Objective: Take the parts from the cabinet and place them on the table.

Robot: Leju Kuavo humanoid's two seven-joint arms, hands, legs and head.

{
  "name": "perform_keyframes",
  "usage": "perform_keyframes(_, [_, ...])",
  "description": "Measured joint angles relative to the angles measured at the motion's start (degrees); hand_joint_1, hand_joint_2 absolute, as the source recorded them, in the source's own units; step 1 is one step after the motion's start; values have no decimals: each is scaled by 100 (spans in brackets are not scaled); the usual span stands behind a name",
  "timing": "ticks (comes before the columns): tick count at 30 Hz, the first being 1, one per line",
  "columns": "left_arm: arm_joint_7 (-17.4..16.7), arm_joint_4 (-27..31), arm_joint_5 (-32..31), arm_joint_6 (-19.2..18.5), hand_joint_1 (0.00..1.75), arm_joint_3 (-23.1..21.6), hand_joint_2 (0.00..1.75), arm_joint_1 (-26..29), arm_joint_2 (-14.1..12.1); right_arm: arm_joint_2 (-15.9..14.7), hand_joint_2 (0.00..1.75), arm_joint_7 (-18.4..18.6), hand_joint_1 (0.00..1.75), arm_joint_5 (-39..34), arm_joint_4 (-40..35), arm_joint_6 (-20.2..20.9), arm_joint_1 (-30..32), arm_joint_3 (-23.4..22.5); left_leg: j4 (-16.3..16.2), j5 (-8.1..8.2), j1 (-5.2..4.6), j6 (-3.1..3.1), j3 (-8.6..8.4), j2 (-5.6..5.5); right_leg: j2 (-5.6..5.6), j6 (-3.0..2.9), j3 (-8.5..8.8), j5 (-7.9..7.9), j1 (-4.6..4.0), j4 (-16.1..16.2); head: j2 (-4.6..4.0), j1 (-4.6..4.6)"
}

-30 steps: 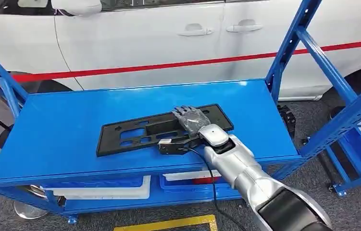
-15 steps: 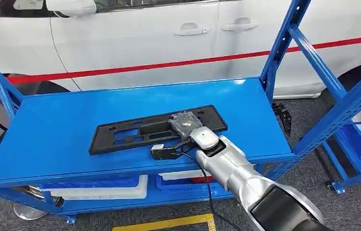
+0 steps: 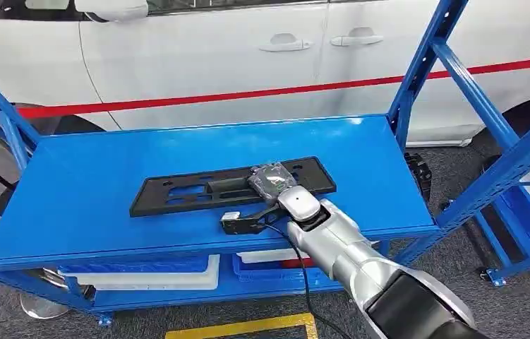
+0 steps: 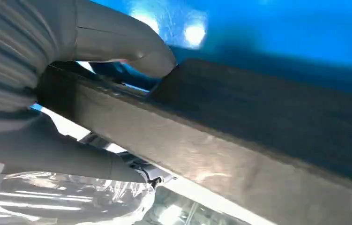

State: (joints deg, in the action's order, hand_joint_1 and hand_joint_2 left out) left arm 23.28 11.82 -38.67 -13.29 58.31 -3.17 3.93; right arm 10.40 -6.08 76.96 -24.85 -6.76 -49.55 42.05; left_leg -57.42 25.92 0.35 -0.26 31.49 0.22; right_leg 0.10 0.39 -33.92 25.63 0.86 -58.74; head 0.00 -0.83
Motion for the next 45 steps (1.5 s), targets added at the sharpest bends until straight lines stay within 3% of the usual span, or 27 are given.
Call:
perform_keyframes(3, [89,0,-46,48,0,-2,0,12,-2,-35,175,-70,168,-288,-9,-390,47,-17,28,-22,32,-86,5,-7,1,-99,-26,-8,-30,-11,0,-4])
perform_keyframes(5, [116,0,-70,44,0,-2,0,30,-9,-55,175,-215,168,-486,-118,-665,87,-83,-103,100,48,-143,64,-17,-22,-170,-8,-42,13,38,0,-11])
perform_keyframes(6, [114,0,-81,30,0,-2,0,32,-9,-136,175,-300,168,-621,-221,-842,149,-138,-399,304,50,-156,201,-15,-40,-200,-19,-44,16,37,0,-15])
perform_keyframes(8, [105,0,-107,-51,0,-2,0,65,-9,-282,175,-622,168,-1083,-589,-1295,392,-304,-1380,765,63,-187,656,-14,-48,-214,-45,-44,-7,31,0,-13])
perform_keyframes(9, [105,0,-105,-96,0,-2,0,92,-9,-369,175,-855,168,-1408,-887,-1500,558,-421,-1760,863,65,-194,827,-14,-43,-216,-49,-42,-16,26,0,-13])
perform_keyframes(10, [105,0,-89,-136,0,0,0,113,-9,-433,175,-1024,168,-1677,-1190,-1600,717,-521,-1855,815,65,-191,876,-14,-31,-221,-43,-38,-19,22,0,-13])
perform_keyframes(12, [127,0,-59,-210,0,20,0,120,-13,-535,175,-1339,168,-2333,-1949,-1702,1048,-740,-1278,397,65,-162,632,-14,-5,-210,-22,-20,-18,12,0,-13])
perform_keyframes(14, [164,0,-17,-249,0,57,0,117,-17,-583,175,-1545,168,-2807,-2652,-1805,1372,-970,-226,-95,64,-108,191,-13,2,-174,-3,10,-17,2,0,-13])
perform_keyframes(15, [173,0,-13,-262,0,78,0,114,-17,-603,175,-1639,168,-3021,-2973,-1857,1480,-1073,-114,-2,22,-92,135,-19,3,-141,-26,20,-59,-17,0,-11])
perform_keyframes(18, [229,0,-9,-330,0,149,0,130,-15,-649,175,-2027,168,-3985,-4030,-1845,1913,-1343,-97,0,11,-18,170,-50,-8,-65,-60,-5,-43,0,0,-7])
perform_keyframes(20, [278,0,-9,-389,0,173,0,142,-7,-658,175,-2328,168,-4927,-4712,-1551,2164,-1515,-21,-52,64,70,133,-38,-7,9,-68,80,-26,-82,0,-9])
perform_keyframes(22, [293,0,-9,-444,0,199,0,128,-11,-669,175,-2535,168,-5997,-5318,-976,2330,-1680,-14,-52,50,136,138,-38,-2,42,-385,484,-27,-728,0,2])
perform_keyframes(24, [271,0,-15,-496,0,236,0,122,-11,-684,175,-2489,168,-7353,-5721,160,2546,-1799,-16,-42,39,153,134,-38,-3,73,-837,838,-17,-1634,0,4])
perform_keyframes(25, [256,0,-24,-520,0,254,0,122,-11,-702,175,-2437,168,-8114,-5865,912,2678,-1847,-19,-40,37,153,131,-40,-4,74,-938,829,-12,-1809,0,4])
perform_keyframes(26, [256,0,-35,-542,0,269,0,124,-11,-710,175,-2373,168,-8691,-5971,1544,2785,-1853,-20,-34,37,150,124,-42,-6,73,-901,690,-8,-1693,0,4])
perform_keyframes(27, [243,0,-41,-553,0,277,0,123,-11,-710,175,-2308,168,-9114,-6045,2033,2857,-1851,-28,-24,37,140,116,-43,-8,66,-751,463,-3,-1361,0,2])
perform_keyframes(29, [221,0,-57,-560,0,282,0,110,-11,-710,175,-2206,168,-9580,-6150,2621,2930,-1838,-68,20,37,104,95,-47,-9,39,-212,-44,3,-315,0,4])
perform_keyframes(30, [197,0,-57,-557,0,291,0,104,-11,-710,175,-2158,168,-9786,-6155,2856,2943,-1812,-97,48,6,63,112,-53,-4,13,-103,49,-17,-121,0,4])
perform_keyframes(33, [153,0,-57,-527,0,319,0,86,-15,-708,175,-2030,168,-10081,-6161,3115,3024,-1716,-110,27,-3,-15,122,-57,9,-63,-142,4,-42,-116,0,-4])
perform_keyframes(35, [125,0,-50,-466,0,345,0,82,-26,-708,175,-1899,168,-10163,-6159,3283,3005,-1595,-153,99,15,-80,151,-53,-7,-158,-150,-52,1,-59,0,-2])
perform_keyframes(36, [107,0,-46,-437,0,365,0,83,-26,-708,175,-1825,168,-10091,-6159,3299,2992,-1506,-325,286,15,-109,203,-51,-6,-189,-162,-70,4,-51,0,-9])
perform_keyframes(39, [33,0,-33,-396,0,411,0,71,-24,-750,175,-1724,168,-9756,-6129,3263,2988,-1226,-1605,1013,41,-171,691,-50,-23,-237,-248,-119,-15,-55,0,-13])
perform_keyframes(40, [13,0,-33,-383,0,422,0,72,-22,-774,175,-1718,168,-9665,-6101,3238,2989,-1131,-1858,1090,41,-176,768,-50,-28,-235,-281,-142,-20,-62,0,-13])
perform_keyframes(41, [-8,0,-30,-376,0,426,0,75,-22,-798,175,-1714,168,-9602,-6085,3216,2987,-1071,-1834,1034,40,-171,714,-50,-29,-231,-311,-164,-23,-65,0,-13])
perform_keyframes(42, [-37,0,-22,-354,0,433,0,75,-22,-822,175,-1696,168,-9489,-6068,3170,2973,-1012,-1504,851,39,-157,502,-50,-29,-223,-340,-190,-24,-72,0,-13])
perform_keyframes(44, [-76,0,-15,-313,0,452,0,58,-26,-872,175,-1661,168,-9321,-6032,3084,2915,-898,-424,427,36,-101,-149,-50,-23,-193,-371,-241,-25,-77,0,-13])
perform_keyframes(45, [-100,0,-13,-287,0,468,0,33,-31,-894,175,-1661,168,-9207,-6030,3013,2889,-846,5,453,24,-64,-350,-50,-26,-164,-378,-271,-25,-80,0,-13])
